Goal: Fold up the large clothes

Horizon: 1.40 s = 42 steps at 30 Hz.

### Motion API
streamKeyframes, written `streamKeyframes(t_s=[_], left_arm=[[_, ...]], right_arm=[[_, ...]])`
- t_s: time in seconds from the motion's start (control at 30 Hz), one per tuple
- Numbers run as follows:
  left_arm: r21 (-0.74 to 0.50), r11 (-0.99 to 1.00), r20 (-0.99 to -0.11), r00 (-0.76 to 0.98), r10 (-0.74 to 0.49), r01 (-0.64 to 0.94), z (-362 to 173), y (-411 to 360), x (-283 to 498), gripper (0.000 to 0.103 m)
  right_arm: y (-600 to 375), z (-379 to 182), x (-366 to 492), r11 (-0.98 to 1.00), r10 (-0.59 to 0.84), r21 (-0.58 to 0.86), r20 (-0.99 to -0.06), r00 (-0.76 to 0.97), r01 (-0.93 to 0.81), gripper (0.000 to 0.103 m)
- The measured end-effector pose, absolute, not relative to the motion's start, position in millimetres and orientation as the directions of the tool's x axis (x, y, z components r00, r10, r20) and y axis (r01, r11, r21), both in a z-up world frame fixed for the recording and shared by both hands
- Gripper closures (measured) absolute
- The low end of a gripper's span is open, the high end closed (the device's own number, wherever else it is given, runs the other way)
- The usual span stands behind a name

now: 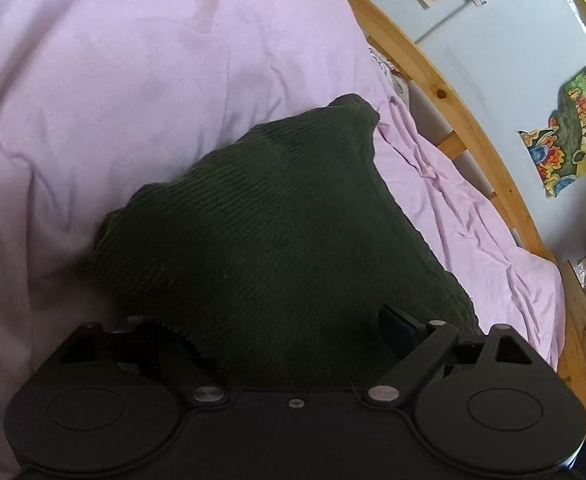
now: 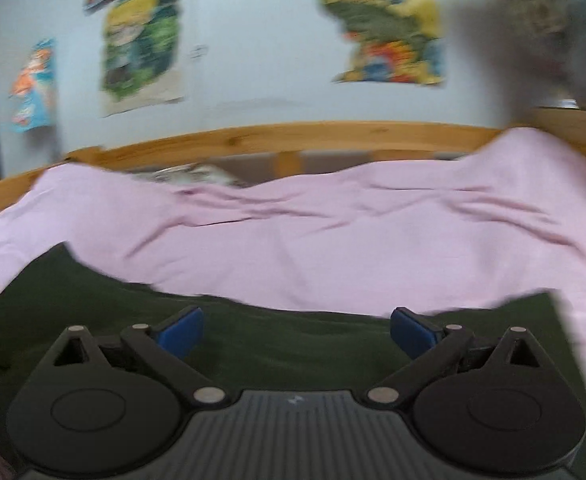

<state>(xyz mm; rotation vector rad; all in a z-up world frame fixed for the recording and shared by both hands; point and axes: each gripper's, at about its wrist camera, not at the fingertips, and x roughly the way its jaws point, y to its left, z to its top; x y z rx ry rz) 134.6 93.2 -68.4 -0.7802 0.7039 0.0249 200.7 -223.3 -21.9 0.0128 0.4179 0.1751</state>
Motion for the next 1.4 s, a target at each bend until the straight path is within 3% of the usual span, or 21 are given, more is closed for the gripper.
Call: streamKeyframes(t_s=[0.1,0.23,0.4,0.5,0.67,0.73,0.77,0.8,0.87,0.93,1.1,1.2,1.33,1.4], left_arm=[[-0.638,0.723,-0.590,0.771,-0.238,-0.265,-69.8,95.5,134.3,0.013],[-0.625,0.739,-0.596,0.765,-0.244,-0.251,-68.6,93.5,134.9,0.012],[-0.615,0.747,-0.603,0.761,-0.239,-0.252,-67.8,93.4,136.9,0.008],[-0.612,0.748,-0.600,0.767,-0.227,-0.257,-68.4,90.8,136.3,0.007],[-0.610,0.749,-0.588,0.781,-0.209,-0.258,-68.9,88.3,130.8,0.009],[-0.602,0.749,-0.594,0.782,-0.188,-0.277,-68.5,87.8,131.1,0.019],[-0.595,0.752,-0.596,0.783,-0.176,-0.285,-67.7,87.6,131.3,0.032],[-0.595,0.752,-0.594,0.786,-0.172,-0.284,-66.8,88.2,131.5,0.053],[-0.591,0.756,-0.583,0.796,-0.161,-0.280,-60.2,85.6,129.4,0.078],[-0.563,0.788,-0.550,0.825,-0.132,-0.249,-44.9,78.7,124.5,0.092],[-0.408,0.913,-0.422,0.886,-0.191,0.002,16.7,41.7,126.4,0.094],[-0.259,0.938,-0.361,0.878,-0.314,0.229,59.9,0.8,135.5,0.094],[-0.016,0.858,-0.406,0.780,-0.475,0.514,99.5,-79.3,149.0,0.094],[0.096,0.782,-0.481,0.717,-0.505,0.615,103.6,-124.2,150.2,0.094]], right_arm=[[-193.3,-58.8,222.6,0.985,0.119,-0.047,-0.514,0.850,-0.166,0.001],[-186.8,-81.8,222.0,0.987,0.084,-0.079,-0.481,0.873,-0.139,0.001],[-219.1,-58.6,199.9,0.991,0.132,0.049,-0.476,0.869,-0.124,0.001],[-231.2,-44.2,171.6,0.996,0.092,0.036,-0.465,0.880,-0.085,0.000],[-219.1,-74.2,173.7,0.993,0.078,-0.037,-0.478,0.875,-0.109,0.000],[-218.7,-71.1,175.1,0.993,0.091,-0.026,-0.487,0.869,-0.118,0.000],[-225.1,-69.5,174.3,0.992,0.116,0.014,-0.485,0.867,-0.125,0.000],[-232.1,-67.5,174.1,0.990,0.142,0.055,-0.488,0.861,-0.132,0.000],[-250.6,-53.9,176.3,0.976,0.202,0.175,-0.490,0.848,-0.131,0.000],[-270.6,-36.7,176.7,0.952,0.242,0.282,-0.445,0.863,-0.121,0.000],[-333.3,5.4,179.0,0.793,0.438,0.574,-0.304,0.846,-0.205,0.000],[-373.3,4.5,188.4,0.518,0.639,0.817,-0.172,0.750,-0.254,0.000],[-409.1,-24.2,201.1,0.118,0.698,0.969,0.075,0.712,-0.217,0.000],[-422.8,-37.2,203.4,0.011,0.677,0.983,0.128,0.725,-0.185,0.000]])
